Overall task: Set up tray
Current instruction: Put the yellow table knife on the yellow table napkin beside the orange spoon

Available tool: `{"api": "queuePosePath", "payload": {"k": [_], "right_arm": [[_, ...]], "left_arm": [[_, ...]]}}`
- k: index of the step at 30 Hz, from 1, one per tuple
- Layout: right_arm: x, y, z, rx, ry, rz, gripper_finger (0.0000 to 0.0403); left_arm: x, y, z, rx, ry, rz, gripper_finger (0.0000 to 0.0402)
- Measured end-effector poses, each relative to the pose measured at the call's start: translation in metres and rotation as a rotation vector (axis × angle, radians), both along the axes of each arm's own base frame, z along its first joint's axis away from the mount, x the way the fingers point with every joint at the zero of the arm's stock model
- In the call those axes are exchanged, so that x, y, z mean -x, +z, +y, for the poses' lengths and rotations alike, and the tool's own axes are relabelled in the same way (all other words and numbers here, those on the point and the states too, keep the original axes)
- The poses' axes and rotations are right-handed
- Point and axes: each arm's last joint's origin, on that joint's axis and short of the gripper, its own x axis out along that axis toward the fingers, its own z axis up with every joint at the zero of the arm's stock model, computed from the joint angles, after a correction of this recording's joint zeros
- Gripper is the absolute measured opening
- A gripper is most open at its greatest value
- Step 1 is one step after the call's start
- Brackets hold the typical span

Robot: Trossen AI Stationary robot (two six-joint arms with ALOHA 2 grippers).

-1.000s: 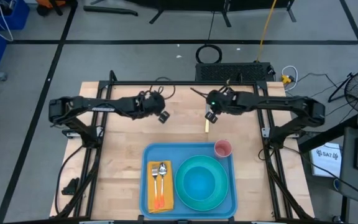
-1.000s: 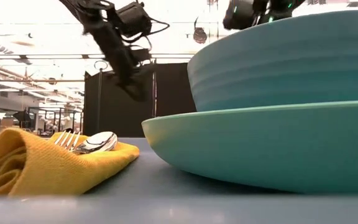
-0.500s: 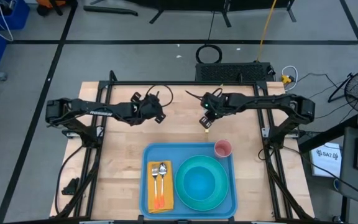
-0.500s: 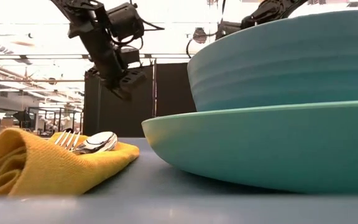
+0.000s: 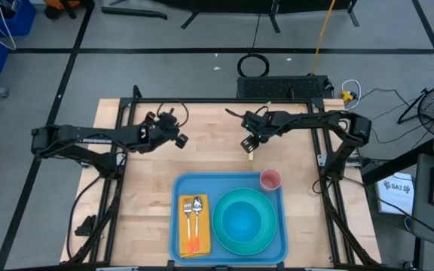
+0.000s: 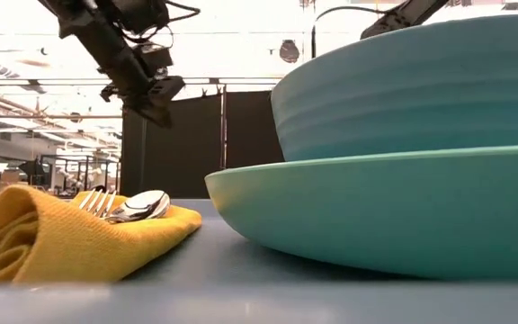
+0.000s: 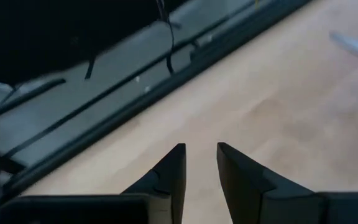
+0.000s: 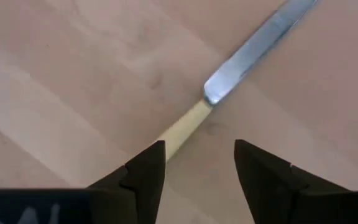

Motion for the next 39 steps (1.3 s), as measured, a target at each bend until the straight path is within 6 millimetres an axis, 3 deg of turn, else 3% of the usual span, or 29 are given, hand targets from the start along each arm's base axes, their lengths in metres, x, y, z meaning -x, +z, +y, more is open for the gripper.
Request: {"api": "queuePosePath", "payload": {"k": [5, 14, 19, 25, 33, 39], "right_arm": [[-0.007, -0.016, -0.001, -0.080, -0.035, -0.019, 0.0178], [-0.016, -0.032, -0.004, -0.111, -0.069, -0.033, 0.0165], [-0.016, -0.033, -0.004, -0.099, -0.083, -0.029, 0.0144], [-0.017, -0.033, -0.004, -0.054, -0.001, -0.018, 0.0032], [-0.029, -0.030, 0.003, 0.057, 0.088, -0.075, 0.0032], [-0.049, -0.010, 0.022, 0.117, 0.178, -0.261, 0.0032]], "left_arm": [[0.013, 0.001, 0.000, -0.010, 0.014, -0.037, 0.0097], [0.016, 0.003, -0.001, -0.012, 0.013, -0.052, 0.0097], [0.016, 0.003, -0.001, -0.011, 0.010, -0.052, 0.0097], [0.016, 0.003, -0.001, -0.007, 0.006, -0.052, 0.0097], [0.016, 0.003, -0.002, -0.006, 0.006, -0.053, 0.0097], [0.016, 0.003, -0.001, -0.005, 0.007, -0.052, 0.0097]]}}
